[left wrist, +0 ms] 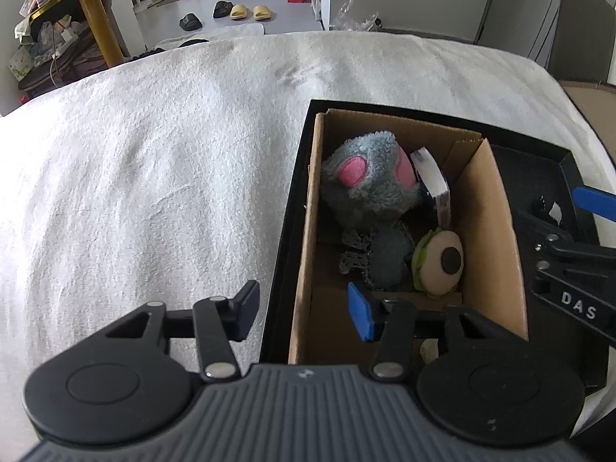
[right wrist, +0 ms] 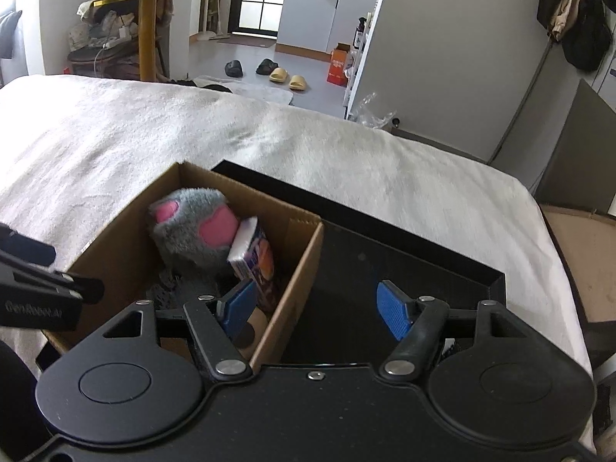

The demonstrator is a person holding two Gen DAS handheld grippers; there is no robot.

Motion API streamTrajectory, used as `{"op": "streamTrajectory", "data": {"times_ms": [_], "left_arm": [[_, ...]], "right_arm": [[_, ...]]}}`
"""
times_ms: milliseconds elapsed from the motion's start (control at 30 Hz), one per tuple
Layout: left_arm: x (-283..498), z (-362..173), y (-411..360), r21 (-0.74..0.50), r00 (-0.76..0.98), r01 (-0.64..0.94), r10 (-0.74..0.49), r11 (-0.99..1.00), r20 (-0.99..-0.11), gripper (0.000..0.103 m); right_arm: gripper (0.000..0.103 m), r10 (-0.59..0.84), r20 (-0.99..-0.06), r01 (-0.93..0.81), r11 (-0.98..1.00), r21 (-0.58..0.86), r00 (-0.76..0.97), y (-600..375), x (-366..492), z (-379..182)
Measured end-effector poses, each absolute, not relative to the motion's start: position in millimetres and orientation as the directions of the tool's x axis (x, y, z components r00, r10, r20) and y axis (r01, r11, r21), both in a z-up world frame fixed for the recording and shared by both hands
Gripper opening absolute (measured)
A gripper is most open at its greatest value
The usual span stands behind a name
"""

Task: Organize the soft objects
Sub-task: 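Carry the tissue pack into the box and open the right tool, then move the right tool back and grasp the black-and-white fabric item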

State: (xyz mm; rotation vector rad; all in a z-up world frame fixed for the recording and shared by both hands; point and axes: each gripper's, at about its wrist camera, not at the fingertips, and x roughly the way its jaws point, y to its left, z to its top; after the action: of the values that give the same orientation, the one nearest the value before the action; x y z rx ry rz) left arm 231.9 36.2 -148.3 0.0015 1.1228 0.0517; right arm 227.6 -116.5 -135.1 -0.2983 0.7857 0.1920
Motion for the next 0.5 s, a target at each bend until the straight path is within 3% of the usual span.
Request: {"op": "streamTrajectory", "data": {"times_ms": [167,333,500], "left_arm": [[236.4,-150.3,26.2,0.077,0.413,-0.026,0.081,0.997,-0.907,0.027],[237.6,-152.2,19.0,0.118,0.396,-0.038,0.124,0.992,-0.910,0.011],[240.6,-151.1,14.3,0.161,0.387,-0.065,0.173,0.985,-0.906,0.009]], "right_arm": [[0.069,0.058,-0.723,-0.244,0.957,-0.156,0.689,-133.5,223.1,-138.0],[0.069,0.060,-0.728,-0.209,0.971,-0.115,0.683,-154.9,218.5,-143.6],[0.069,0.064,-0.730,-0.184,0.979,-0.085,0.681,-175.2,216.6,-148.3]]}}
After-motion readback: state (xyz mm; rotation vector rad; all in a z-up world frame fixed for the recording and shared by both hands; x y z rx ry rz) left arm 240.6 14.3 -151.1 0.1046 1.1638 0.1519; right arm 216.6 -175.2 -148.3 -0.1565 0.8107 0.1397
